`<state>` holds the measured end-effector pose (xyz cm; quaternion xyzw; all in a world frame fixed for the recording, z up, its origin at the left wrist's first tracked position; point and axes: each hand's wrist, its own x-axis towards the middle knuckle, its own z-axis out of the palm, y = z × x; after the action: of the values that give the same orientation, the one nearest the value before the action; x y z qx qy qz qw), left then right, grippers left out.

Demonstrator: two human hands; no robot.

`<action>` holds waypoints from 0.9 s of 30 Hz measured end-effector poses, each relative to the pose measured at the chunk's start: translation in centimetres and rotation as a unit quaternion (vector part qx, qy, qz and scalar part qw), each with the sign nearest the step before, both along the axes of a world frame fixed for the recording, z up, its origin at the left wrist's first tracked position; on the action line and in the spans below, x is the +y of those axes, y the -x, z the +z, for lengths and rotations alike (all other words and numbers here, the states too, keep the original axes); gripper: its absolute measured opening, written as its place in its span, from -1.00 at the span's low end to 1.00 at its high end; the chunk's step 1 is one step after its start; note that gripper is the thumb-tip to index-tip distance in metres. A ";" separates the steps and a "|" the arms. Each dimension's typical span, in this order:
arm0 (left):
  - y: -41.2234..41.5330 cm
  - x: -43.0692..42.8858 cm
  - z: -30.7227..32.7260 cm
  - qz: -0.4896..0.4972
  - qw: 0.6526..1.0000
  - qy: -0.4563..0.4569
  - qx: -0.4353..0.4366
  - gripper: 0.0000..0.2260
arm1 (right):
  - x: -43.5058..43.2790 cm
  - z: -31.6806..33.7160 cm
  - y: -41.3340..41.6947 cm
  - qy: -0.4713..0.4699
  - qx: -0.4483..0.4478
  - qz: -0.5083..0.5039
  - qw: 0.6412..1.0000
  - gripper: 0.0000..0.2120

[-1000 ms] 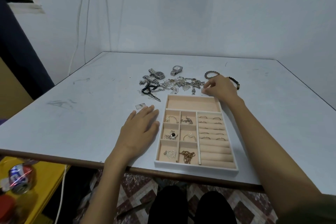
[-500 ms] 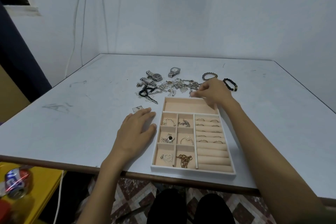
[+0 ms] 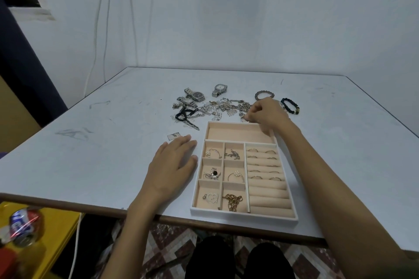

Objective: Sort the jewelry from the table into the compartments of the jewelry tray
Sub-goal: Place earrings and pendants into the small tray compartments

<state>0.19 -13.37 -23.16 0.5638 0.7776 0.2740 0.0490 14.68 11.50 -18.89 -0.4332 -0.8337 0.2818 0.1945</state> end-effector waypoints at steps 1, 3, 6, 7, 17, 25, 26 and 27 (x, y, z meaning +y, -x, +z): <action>0.0 0.0 0.1 0.001 1.000 -0.007 -0.014 -0.47 | 0.2 0.1 -0.1 0.010 0.014 0.004 1.000 -0.79; 0.0 0.1 0.4 0.007 0.997 -0.040 -0.073 -0.52 | 0.3 0.3 -0.2 0.025 0.059 0.006 0.998 -0.86; -0.2 0.9 1.0 0.039 0.969 -0.127 -0.207 -0.68 | -0.5 1.1 -0.5 0.050 0.157 0.025 0.986 -0.88; -0.2 1.4 1.3 0.052 0.959 -0.151 -0.232 -0.74 | -1.0 1.5 -0.5 0.065 0.185 0.040 0.980 -0.87; -1.5 8.9 4.4 0.014 0.941 -0.208 -0.266 -0.72 | -3.8 2.6 -0.1 0.108 0.211 0.169 0.957 -0.84; -1.6 8.7 4.0 0.019 0.919 -0.268 -0.288 -0.94 | -2.2 2.4 -0.4 0.083 0.221 0.120 0.964 -0.87; -1.5 8.5 4.1 0.021 0.915 -0.275 -0.295 -0.96 | -1.3 2.2 -0.8 0.054 0.226 0.081 0.969 -0.89; -1.5 8.4 4.1 0.020 0.911 -0.281 -0.302 -0.97 | -0.4 1.6 -1.2 0.029 0.218 0.044 0.974 -0.90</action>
<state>1.69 -4.98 -19.06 0.4292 0.6278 0.6390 0.1154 15.88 11.09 -17.29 -0.3293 -0.7809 0.4020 0.3466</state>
